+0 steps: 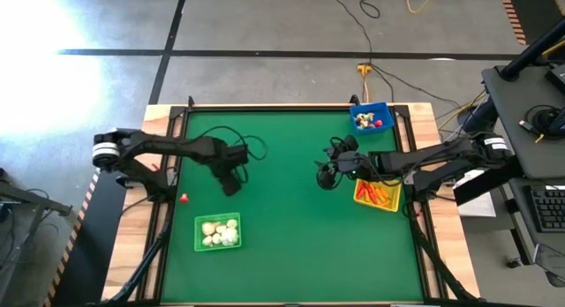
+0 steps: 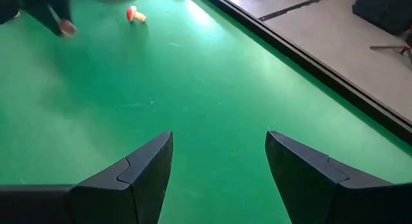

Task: Sort produce into baskets
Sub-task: Put the brown mushroom into the blue bin, then put the red mushroom into the blue bin

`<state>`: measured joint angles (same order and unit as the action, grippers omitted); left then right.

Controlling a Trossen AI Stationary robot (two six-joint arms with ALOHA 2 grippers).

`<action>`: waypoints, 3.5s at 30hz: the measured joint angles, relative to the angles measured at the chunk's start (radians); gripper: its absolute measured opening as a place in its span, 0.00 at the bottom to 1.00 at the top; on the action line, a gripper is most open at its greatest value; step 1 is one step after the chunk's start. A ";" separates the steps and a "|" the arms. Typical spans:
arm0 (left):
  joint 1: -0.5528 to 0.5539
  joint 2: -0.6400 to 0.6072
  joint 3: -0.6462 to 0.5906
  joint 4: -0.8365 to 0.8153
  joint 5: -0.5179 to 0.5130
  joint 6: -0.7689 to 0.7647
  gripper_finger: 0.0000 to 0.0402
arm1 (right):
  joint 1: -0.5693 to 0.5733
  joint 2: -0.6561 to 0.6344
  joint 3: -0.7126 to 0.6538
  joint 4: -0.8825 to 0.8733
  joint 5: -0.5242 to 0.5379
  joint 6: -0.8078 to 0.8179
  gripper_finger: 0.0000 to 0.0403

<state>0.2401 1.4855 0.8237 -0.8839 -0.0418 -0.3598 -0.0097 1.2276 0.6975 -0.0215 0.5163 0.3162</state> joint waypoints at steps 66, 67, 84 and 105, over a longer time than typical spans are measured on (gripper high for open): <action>-0.271 -0.397 -0.458 0.850 0.066 -0.060 0.41 | -0.015 0.187 0.091 0.042 -0.061 -0.485 0.18; -0.274 -0.406 -0.441 0.762 0.066 -0.071 0.40 | -0.034 0.152 0.090 0.002 0.010 -0.482 0.18; -0.297 -0.437 -0.210 -0.087 0.002 -0.225 0.38 | -0.695 0.119 0.044 -0.285 0.145 -0.042 0.16; -0.331 -0.433 -0.179 -0.260 0.014 -0.355 0.38 | -0.804 0.188 0.044 -0.133 0.114 -0.129 0.51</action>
<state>-0.0907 1.0527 0.6451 -1.1443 -0.0280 -0.7150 -0.8137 1.4152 0.7414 -0.1540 0.6299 0.1874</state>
